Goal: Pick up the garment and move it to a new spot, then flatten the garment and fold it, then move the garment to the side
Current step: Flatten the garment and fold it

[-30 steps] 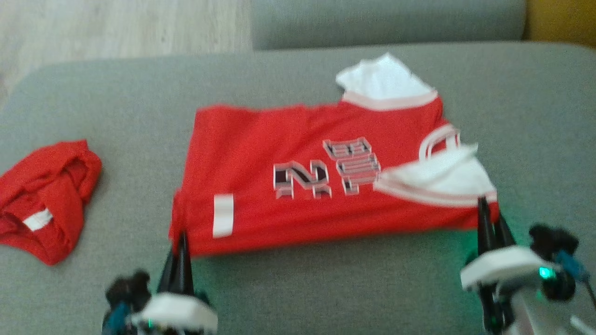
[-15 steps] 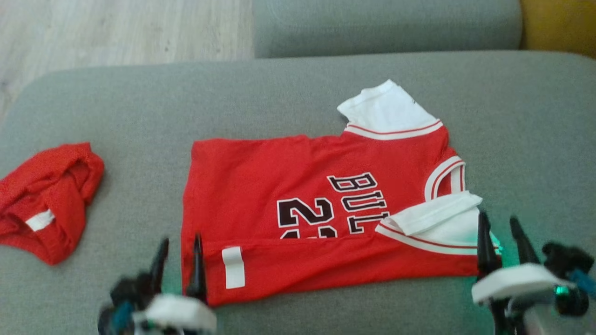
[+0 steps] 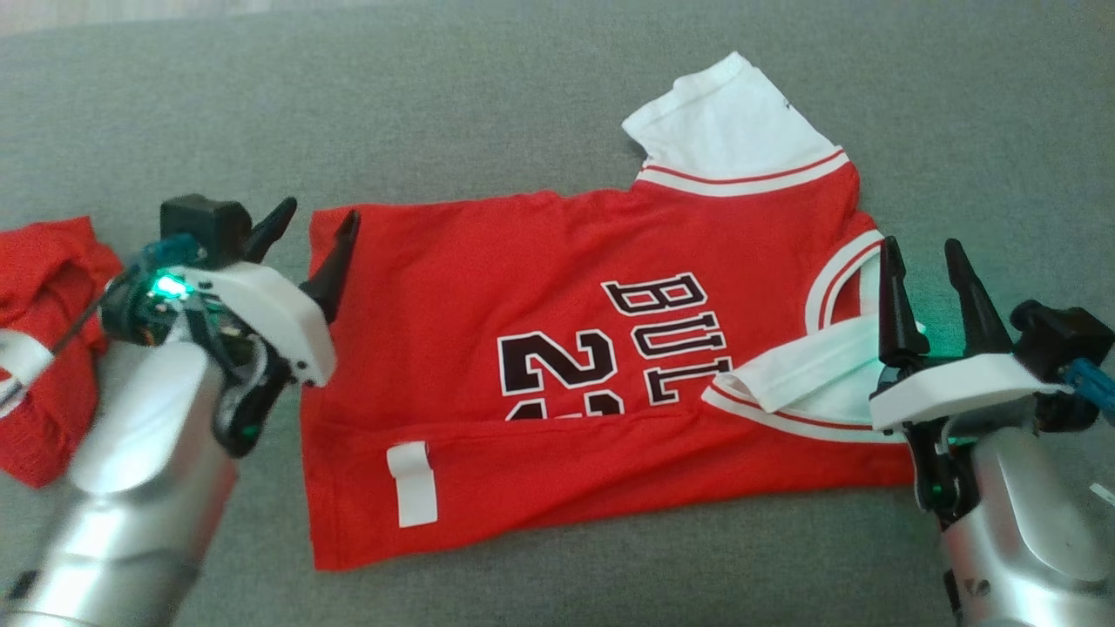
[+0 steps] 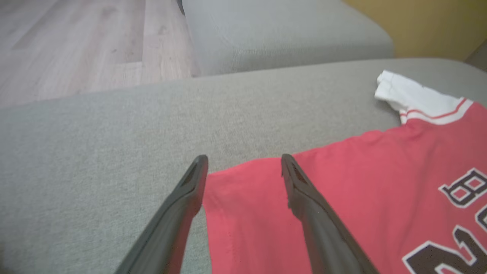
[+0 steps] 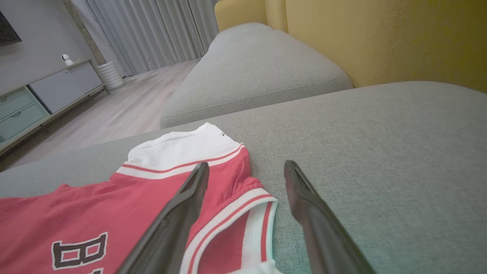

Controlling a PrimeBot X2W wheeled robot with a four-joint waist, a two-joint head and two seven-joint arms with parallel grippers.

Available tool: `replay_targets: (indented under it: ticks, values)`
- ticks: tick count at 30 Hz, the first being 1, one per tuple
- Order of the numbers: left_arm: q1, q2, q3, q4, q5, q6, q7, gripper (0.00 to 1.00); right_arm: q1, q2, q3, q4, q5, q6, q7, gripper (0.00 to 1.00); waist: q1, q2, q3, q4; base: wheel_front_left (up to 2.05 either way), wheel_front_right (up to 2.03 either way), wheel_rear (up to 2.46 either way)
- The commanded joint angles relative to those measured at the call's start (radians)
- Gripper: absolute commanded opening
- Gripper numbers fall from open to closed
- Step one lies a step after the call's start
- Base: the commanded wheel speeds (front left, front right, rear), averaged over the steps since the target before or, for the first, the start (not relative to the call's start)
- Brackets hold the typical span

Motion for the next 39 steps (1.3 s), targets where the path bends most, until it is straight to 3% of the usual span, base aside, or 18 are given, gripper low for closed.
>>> replay_targets:
  ticks: [1, 4, 9, 23, 24, 25, 26, 27, 28, 36, 39]
  values:
    - [-0.053, 0.078, 0.007, -0.026, -0.033, 0.002, 0.021, 1.00, -0.025, -0.011, 0.028, -0.022, -0.004, -0.001, -0.006, 1.00, -0.0003, 0.0000, 0.015, -0.010, 0.00, 0.00, 0.00]
    - [-0.082, 0.135, -0.060, -0.021, -0.100, 0.002, 0.061, 1.00, -0.042, -0.014, 0.041, -0.015, 0.000, -0.001, -0.011, 1.00, -0.0003, 0.0000, 0.032, -0.019, 0.00, 0.00, 0.00]
    - [-0.103, 0.171, -0.108, 0.008, -0.184, 0.002, 0.045, 1.00, -0.063, -0.020, 0.051, -0.001, 0.008, -0.001, -0.018, 1.00, -0.0003, 0.0000, 0.054, -0.030, 0.00, 0.00, 0.00]
    - [-0.166, 0.177, -0.228, 0.079, -0.318, 0.002, -0.041, 1.00, -0.160, -0.057, 0.094, -0.013, 0.014, -0.001, 0.001, 1.00, -0.0003, 0.0000, 0.109, -0.037, 0.00, 0.00, 0.00]
    - [-0.169, 0.177, -0.239, 0.079, -0.327, 0.002, -0.044, 0.94, -0.166, -0.059, 0.095, -0.014, 0.015, -0.001, 0.002, 1.00, -0.0003, 0.0000, 0.110, -0.035, 0.00, 0.00, 0.00]
    - [-0.172, 0.178, -0.252, 0.079, -0.334, 0.002, -0.048, 0.73, -0.172, -0.062, 0.097, -0.014, 0.016, -0.001, 0.004, 1.00, -0.0003, 0.0000, 0.111, -0.034, 0.00, 0.00, 0.00]
    - [-0.175, 0.179, -0.265, 0.078, -0.341, 0.002, -0.050, 0.38, -0.177, -0.064, 0.098, -0.014, 0.017, -0.001, 0.006, 1.00, -0.0003, 0.0000, 0.111, -0.032, 0.00, 0.00, 0.00]
    - [-0.178, 0.181, -0.277, 0.079, -0.348, 0.002, -0.054, 0.13, -0.183, -0.067, 0.101, -0.014, 0.018, -0.001, 0.006, 1.00, -0.0003, 0.0000, 0.111, -0.030, 0.00, 0.00, 0.00]
    - [-0.182, 0.183, -0.288, 0.080, -0.353, 0.002, -0.060, 0.00, -0.187, -0.069, 0.103, -0.013, 0.018, -0.001, 0.008, 1.00, -0.0003, 0.0000, 0.111, -0.028, 0.00, 0.00, 0.00]
    - [-0.234, 0.179, -0.330, 0.108, -0.348, 0.002, -0.176, 0.00, -0.261, -0.099, 0.115, 0.000, 0.025, -0.001, 0.067, 1.00, -0.0003, 0.0000, 0.119, 0.000, 0.00, 0.00, 0.00]
    - [-0.255, 0.162, -0.348, 0.124, -0.336, 0.002, -0.217, 0.00, -0.338, -0.131, 0.139, 0.040, 0.032, -0.001, 0.180, 1.00, -0.0003, 0.0000, 0.122, 0.025, 0.00, 0.00, 0.00]
